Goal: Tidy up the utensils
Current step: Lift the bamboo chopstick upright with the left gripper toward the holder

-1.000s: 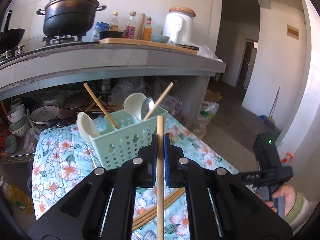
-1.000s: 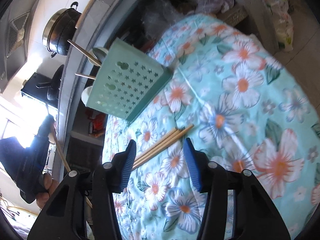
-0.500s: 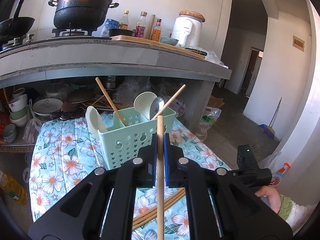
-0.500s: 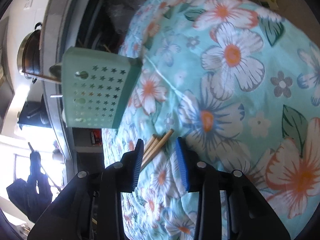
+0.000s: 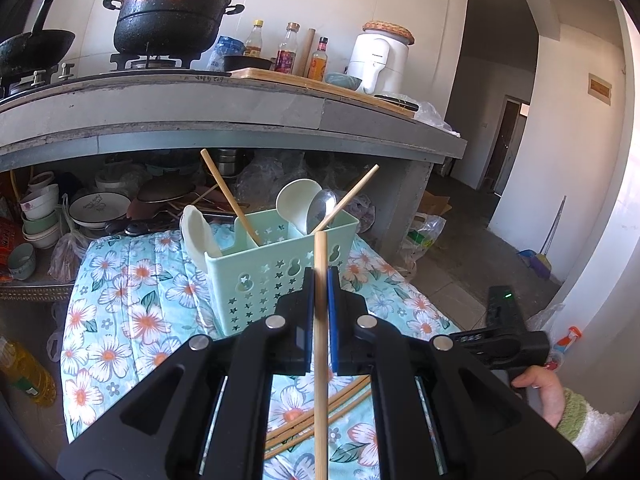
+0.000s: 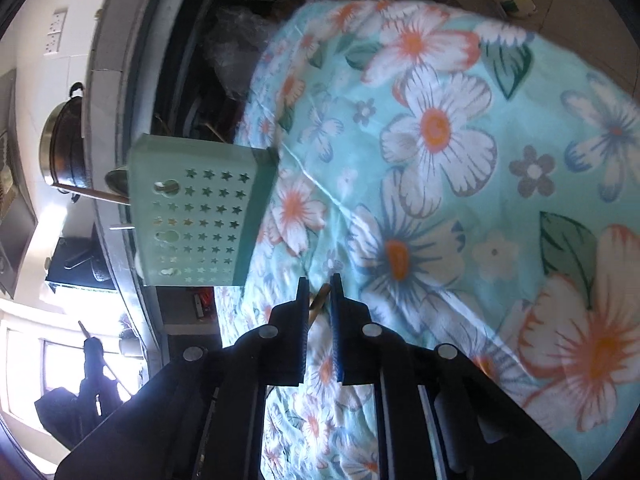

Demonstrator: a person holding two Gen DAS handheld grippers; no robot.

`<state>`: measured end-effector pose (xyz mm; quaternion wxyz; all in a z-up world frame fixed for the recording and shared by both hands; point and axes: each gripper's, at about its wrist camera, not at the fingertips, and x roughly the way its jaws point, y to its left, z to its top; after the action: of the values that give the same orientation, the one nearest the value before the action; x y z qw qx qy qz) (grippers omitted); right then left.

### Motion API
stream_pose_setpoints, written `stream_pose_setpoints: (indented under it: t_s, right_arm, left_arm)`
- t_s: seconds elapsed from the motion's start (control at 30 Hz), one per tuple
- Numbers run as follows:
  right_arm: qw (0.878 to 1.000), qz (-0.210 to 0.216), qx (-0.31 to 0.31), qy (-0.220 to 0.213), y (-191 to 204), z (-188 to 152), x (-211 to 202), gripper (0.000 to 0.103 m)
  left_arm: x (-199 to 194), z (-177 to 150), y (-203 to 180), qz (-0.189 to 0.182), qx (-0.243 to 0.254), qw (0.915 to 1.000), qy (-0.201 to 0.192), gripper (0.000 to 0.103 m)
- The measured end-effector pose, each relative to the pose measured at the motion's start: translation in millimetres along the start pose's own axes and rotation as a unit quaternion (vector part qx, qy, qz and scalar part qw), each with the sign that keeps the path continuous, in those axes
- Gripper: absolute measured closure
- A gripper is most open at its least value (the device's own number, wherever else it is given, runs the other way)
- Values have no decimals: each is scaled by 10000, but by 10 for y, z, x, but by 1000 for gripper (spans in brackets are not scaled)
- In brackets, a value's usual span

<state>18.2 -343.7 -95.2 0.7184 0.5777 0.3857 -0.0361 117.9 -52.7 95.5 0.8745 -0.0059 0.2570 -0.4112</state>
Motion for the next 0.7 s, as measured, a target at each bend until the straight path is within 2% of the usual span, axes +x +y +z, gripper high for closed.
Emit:
stream_pose_setpoints:
  t_s: [0.23, 0.37, 0.5, 0.6, 0.7]
  right_arm:
    - [9956, 291, -719, -529, 345, 17, -515, 96]
    - [9890, 403, -1151, -841, 554, 31, -803, 98]
    - [9814, 326, -1510, -1143, 723, 13, -999, 98]
    - [9784, 261, -1656, -1212, 767, -14, -1055, 98]
    - [9777, 231, -1703, -1206, 775, -29, -1041, 98]
  left_arm:
    - [-14, 19, 1, 42, -23, 10000, -15, 98]
    - [-64, 114, 25, -107, -194, 9997, -139, 98]
    - [-68, 252, 147, -332, -645, 9969, -308, 98]
    - [86, 259, 314, -323, -1095, 9934, -56, 98]
    - [151, 253, 413, -262, -1278, 9914, 65, 98]
